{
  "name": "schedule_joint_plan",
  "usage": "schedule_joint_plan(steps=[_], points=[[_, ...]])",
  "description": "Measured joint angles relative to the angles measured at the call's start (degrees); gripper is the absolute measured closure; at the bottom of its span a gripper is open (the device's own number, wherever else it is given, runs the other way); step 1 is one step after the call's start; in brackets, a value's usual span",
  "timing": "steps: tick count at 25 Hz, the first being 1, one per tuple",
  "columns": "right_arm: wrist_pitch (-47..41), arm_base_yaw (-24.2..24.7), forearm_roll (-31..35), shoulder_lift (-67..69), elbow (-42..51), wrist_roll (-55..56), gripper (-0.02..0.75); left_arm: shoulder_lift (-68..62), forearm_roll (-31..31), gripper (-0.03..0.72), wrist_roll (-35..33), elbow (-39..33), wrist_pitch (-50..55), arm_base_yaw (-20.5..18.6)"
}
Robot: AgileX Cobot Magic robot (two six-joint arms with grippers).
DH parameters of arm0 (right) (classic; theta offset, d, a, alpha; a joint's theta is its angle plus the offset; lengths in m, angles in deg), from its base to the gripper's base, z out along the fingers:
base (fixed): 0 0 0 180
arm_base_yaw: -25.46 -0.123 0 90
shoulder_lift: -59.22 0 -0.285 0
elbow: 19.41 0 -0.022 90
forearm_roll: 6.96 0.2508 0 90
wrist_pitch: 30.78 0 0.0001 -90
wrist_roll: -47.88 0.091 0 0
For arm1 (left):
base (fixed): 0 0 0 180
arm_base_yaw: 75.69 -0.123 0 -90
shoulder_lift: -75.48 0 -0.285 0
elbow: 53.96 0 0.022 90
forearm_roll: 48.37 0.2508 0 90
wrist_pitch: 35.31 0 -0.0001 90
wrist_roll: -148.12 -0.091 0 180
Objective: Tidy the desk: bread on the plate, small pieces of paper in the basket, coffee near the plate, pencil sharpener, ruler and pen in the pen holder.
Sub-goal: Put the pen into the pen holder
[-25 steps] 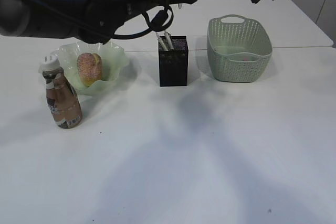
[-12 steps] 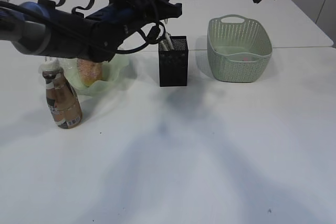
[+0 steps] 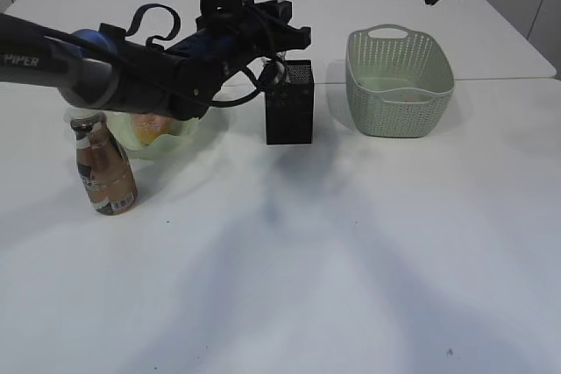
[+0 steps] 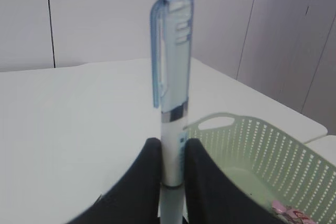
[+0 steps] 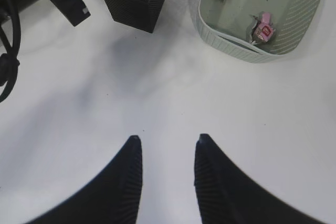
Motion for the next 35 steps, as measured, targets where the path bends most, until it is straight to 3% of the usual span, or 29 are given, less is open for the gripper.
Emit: schedule_joint_plan(steps=[30,35], points=[[0.0,0.0,-2.15,0.0,0.0,0.0,0.457,-6.32,0.0,0.601,1.48,2.76,1.28,0.0],[0.0,0.0,-2.26,0.0,0.0,0.0,0.457,-7.88,0.0,0.534,1.95,5.08,2.34,0.0]])
